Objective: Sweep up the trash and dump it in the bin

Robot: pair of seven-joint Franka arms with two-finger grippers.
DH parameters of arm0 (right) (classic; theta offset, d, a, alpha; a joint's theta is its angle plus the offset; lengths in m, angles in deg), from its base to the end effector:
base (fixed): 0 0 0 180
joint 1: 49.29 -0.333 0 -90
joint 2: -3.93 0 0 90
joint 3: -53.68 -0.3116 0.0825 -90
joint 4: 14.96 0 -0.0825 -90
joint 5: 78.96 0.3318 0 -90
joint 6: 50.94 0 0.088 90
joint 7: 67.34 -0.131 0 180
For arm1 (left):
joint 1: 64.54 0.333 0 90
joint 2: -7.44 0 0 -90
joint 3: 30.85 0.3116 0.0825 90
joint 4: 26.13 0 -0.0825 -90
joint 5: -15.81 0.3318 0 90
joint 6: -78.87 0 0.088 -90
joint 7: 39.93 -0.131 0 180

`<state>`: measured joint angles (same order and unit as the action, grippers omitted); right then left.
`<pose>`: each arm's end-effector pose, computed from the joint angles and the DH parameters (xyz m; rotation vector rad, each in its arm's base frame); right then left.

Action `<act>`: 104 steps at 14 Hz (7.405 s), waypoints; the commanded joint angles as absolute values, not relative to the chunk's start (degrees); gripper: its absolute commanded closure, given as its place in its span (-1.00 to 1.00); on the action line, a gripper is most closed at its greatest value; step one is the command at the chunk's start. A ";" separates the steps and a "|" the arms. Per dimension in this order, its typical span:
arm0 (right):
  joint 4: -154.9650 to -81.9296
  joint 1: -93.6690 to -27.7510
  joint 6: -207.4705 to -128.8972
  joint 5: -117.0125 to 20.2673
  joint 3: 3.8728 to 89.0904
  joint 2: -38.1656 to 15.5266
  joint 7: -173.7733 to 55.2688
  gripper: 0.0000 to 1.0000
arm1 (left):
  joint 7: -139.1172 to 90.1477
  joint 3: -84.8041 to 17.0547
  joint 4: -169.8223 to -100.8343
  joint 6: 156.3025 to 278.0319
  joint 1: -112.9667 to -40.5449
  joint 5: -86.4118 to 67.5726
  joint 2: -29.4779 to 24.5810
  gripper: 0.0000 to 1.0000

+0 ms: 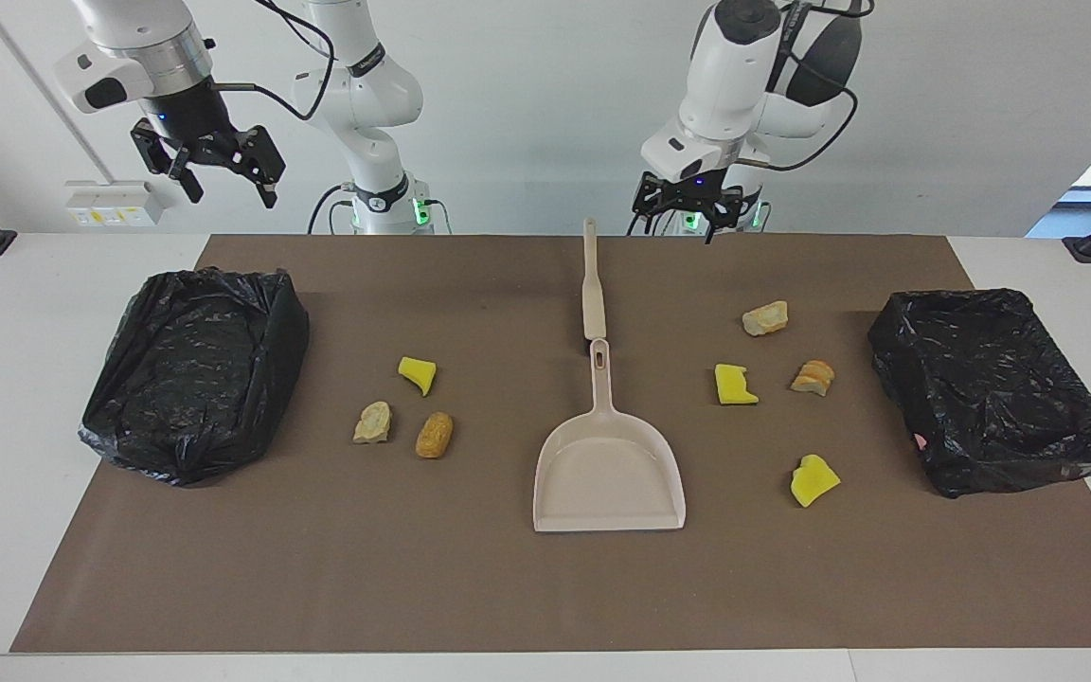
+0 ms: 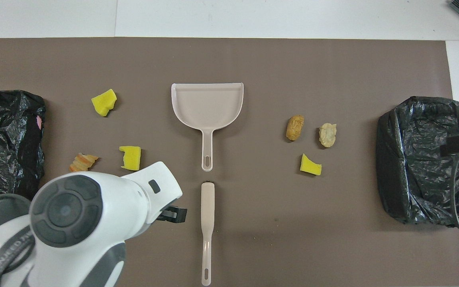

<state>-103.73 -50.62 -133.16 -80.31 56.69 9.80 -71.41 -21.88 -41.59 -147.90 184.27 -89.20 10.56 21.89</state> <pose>0.4554 -0.0182 0.6422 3.1191 -0.1609 -0.0182 0.3403 -0.2599 0.4994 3.0917 -0.4202 -0.0806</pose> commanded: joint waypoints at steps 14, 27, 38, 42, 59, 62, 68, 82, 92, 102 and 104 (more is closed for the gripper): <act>-105.49 -52.80 -134.08 -80.11 56.49 10.53 -70.33 -1.00 | -4.86 -40.60 -171.85 211.41 -111.29 9.21 19.40 -0.99; -103.64 -55.08 -135.04 -79.66 55.62 6.76 -74.97 -1.00 | -5.65 -39.99 -165.27 193.96 -104.90 9.39 22.10 1.00; -95.91 -63.59 -154.36 -78.43 46.91 -15.82 -97.54 -1.00 | -42.18 -39.90 -145.79 190.67 -67.99 19.31 10.90 1.00; -95.82 -70.80 -162.80 -78.43 46.83 -22.68 -105.11 -1.00 | -51.68 -39.81 -133.03 192.07 -64.37 28.72 -1.41 1.00; -100.92 -81.37 -174.25 -80.97 46.83 -28.67 -109.70 0.32 | -70.15 -39.81 -118.05 196.46 -58.56 33.82 -17.70 1.00; -100.65 -81.45 -173.90 -81.16 46.83 -28.59 -110.49 1.00 | -76.29 -39.90 -123.48 195.51 -58.65 33.73 -14.99 1.00; -101.97 -81.28 -170.31 -82.39 46.83 -24.46 -107.19 1.00 | -79.92 -40.43 -139.21 190.14 -61.10 29.35 -3.14 1.00; -127.99 -76.62 -165.72 -82.21 46.74 -2.13 -37.93 1.00 | -33.46 -39.90 -153.98 177.21 -61.64 25.65 20.25 1.00; -129.04 -80.04 -167.92 -83.45 46.74 -6.00 -29.35 1.00 | -19.33 -40.34 -162.98 191.28 -61.20 25.47 15.00 1.00; -132.29 -79.96 -165.72 -83.27 46.74 -4.94 -39.83 1.00 | -34.75 -40.25 -162.71 190.49 -81.57 9.85 15.26 1.00; -132.29 -79.96 -165.63 -83.27 46.74 -4.86 -39.83 1.00 | -34.13 -40.25 -162.63 190.84 -86.22 7.64 15.61 1.00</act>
